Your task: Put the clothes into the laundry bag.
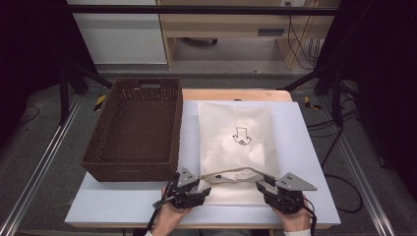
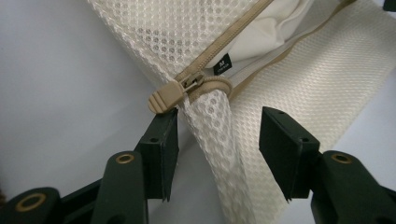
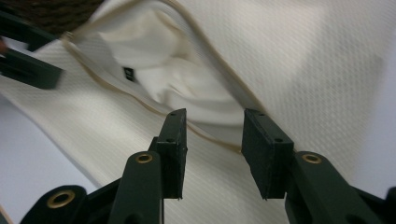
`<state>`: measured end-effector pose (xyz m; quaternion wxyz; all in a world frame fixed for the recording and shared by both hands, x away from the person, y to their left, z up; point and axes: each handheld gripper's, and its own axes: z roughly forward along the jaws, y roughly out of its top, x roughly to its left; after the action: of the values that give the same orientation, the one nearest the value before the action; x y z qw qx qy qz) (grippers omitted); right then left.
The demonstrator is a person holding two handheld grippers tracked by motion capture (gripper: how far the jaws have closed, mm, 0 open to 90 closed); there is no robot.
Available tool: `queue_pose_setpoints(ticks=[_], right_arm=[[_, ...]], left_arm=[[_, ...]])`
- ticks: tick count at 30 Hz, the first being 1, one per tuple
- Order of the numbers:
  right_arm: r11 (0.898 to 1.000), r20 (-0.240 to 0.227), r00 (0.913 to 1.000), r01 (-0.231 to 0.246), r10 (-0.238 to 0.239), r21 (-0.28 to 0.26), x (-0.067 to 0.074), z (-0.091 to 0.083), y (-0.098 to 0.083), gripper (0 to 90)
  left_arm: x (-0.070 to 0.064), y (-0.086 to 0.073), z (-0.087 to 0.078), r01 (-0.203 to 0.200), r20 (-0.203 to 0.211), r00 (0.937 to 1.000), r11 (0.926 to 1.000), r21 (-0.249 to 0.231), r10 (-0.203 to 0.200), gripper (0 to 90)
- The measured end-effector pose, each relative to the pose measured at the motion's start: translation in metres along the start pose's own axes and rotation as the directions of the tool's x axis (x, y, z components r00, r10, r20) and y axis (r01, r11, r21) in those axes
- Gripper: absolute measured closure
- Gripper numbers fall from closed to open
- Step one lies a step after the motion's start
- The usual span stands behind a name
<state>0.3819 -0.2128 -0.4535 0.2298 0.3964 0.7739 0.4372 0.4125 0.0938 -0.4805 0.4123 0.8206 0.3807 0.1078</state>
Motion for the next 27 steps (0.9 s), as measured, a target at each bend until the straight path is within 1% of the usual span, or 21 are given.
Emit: queue_pose_setpoints(ticks=[1, 3, 5, 7, 8, 9, 12, 13, 14, 15, 16, 17, 18, 20, 21, 22, 23, 25, 26, 27], right_arm=[[1.0, -0.022, 0.9997, 0.004, -0.004, 0.003, 0.005, 0.006, 0.004, 66.2], [1.0, -0.049, 0.9988, 0.009, -0.009, 0.017, 0.014, 0.022, 0.011, 72.2], [0.999, -0.047, 0.9985, 0.032, -0.03, 0.044, 0.021, 0.041, 0.015, 78.0], [0.995, -0.046, 0.9984, 0.037, -0.033, 0.094, 0.026, 0.06, 0.018, 80.4], [0.994, -0.036, 0.9989, 0.033, -0.029, 0.109, 0.028, 0.069, 0.02, 82.2], [0.991, -0.023, 0.9988, 0.046, -0.044, 0.127, 0.03, 0.077, 0.021, 83.7], [0.987, 0.026, 0.9977, 0.058, -0.063, 0.151, 0.031, 0.094, 0.027, 87.9], [0.986, 0.042, 0.9971, 0.057, -0.064, 0.156, 0.03, 0.099, 0.03, 88.5], [0.987, 0.053, 0.9973, 0.042, -0.051, 0.155, 0.029, 0.103, 0.032, 89.2], [0.987, 0.066, 0.9962, 0.045, -0.056, 0.154, 0.027, 0.107, 0.034, 89.6], [0.988, 0.08, 0.9955, 0.038, -0.05, 0.151, 0.024, 0.11, 0.035, 89.9], [0.989, 0.094, 0.9949, 0.023, -0.037, 0.146, 0.022, 0.114, 0.037, 90.0], [0.99, 0.116, 0.9926, 0.019, -0.035, 0.139, 0.02, 0.117, 0.038, 90.0], [0.992, 0.167, 0.9853, 0.017, -0.038, 0.127, 0.017, 0.124, 0.041, 90.0], [0.993, 0.195, 0.9799, 0.021, -0.044, 0.12, 0.016, 0.127, 0.041, 90.0], [0.994, 0.204, 0.978, 0.02, -0.042, 0.11, 0.015, 0.13, 0.041, 90.0], [0.994, 0.208, 0.9775, 0.014, -0.036, 0.106, 0.015, 0.13, 0.041, 89.6], [0.994, 0.19, 0.9811, 0.015, -0.036, 0.111, 0.016, 0.126, 0.041, 87.8], [0.994, 0.166, 0.9856, 0.013, -0.031, 0.105, 0.016, 0.12, 0.04, 84.7], [0.996, 0.136, 0.9907, -0.002, -0.011, 0.092, 0.016, 0.113, 0.038, 82.3]], left_arm=[[0.0, -0.002, 0.003, 0.005, 0.003, 1.0, 1.0, 0.007, -0.005, 54.3], [0.0, -0.005, 0.003, -0.001, -0.016, 0.9999, 1.0, -0.007, 0.001, 63.1], [0.001, -0.005, 0.002, 0.003, -0.002, 1.0, 1.0, 0.003, -0.003, 71.5], [0.0, -0.005, 0.002, -0.001, -0.01, 1.0, 1.0, 0.006, 0.002, 76.6], [-0.001, -0.005, 0.002, -0.008, -0.011, 0.9999, 0.9999, 0.008, 0.009, 78.7], [-0.002, -0.005, 0.002, -0.015, -0.015, 0.9998, 0.9998, 0.01, 0.015, 80.2], [-0.004, -0.004, 0.002, -0.025, -0.024, 0.9994, 0.9995, 0.02, 0.025, 83.4], [-0.004, -0.003, 0.002, -0.028, -0.029, 0.9992, 0.9994, 0.023, 0.028, 83.6], [-0.004, -0.003, 0.002, -0.029, -0.029, 0.9991, 0.9993, 0.022, 0.03, 83.9], [-0.004, -0.003, 0.001, -0.031, -0.029, 0.9991, 0.9992, 0.026, 0.031, 84.2], [-0.004, -0.003, 0.0, -0.031, -0.029, 0.9991, 0.999, 0.031, 0.032, 84.6], [-0.005, -0.002, -0.001, -0.04, -0.032, 0.9987, 0.9985, 0.038, 0.041, 84.8], [-0.005, -0.002, -0.002, -0.048, -0.035, 0.9982, 0.998, 0.041, 0.049, 84.9], [-0.005, -0.003, -0.004, -0.056, -0.034, 0.9977, 0.9973, 0.048, 0.058, 85.1], [-0.004, -0.004, -0.004, -0.05, -0.031, 0.9982, 0.9977, 0.046, 0.052, 85.1], [-0.003, -0.004, -0.004, -0.045, -0.026, 0.9986, 0.9979, 0.046, 0.047, 85.1], [-0.003, -0.005, -0.004, -0.041, -0.022, 0.9989, 0.9982, 0.045, 0.042, 85.0], [-0.002, -0.005, -0.004, -0.039, -0.021, 0.999, 0.9984, 0.041, 0.04, 84.9], [-0.002, -0.005, -0.004, -0.038, -0.021, 0.999, 0.9985, 0.04, 0.038, 84.7], [-0.002, -0.005, -0.004, -0.037, -0.019, 0.9991, 0.9986, 0.038, 0.038, 84.3]])
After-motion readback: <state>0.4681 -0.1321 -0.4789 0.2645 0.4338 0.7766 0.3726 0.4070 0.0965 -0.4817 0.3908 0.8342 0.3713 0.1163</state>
